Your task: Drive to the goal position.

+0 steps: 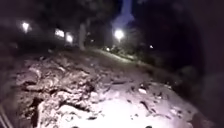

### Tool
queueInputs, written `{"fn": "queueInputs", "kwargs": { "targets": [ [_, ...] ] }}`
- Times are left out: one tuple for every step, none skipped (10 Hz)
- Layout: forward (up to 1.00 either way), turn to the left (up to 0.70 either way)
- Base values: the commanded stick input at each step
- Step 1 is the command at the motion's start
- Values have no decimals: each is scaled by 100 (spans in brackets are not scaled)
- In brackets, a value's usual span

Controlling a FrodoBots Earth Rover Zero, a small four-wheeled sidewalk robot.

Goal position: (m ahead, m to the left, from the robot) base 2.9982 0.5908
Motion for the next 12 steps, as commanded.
{"fn": "queueInputs", "kwargs": {
  "targets": [
    [70,-34],
    [70,-30],
    [70,-27],
    [70,-23],
    [70,-20],
    [70,-16],
    [70,-13],
    [70,-9],
    [70,-6],
    [70,-2],
    [70,0],
    [70,0]
  ]
}}
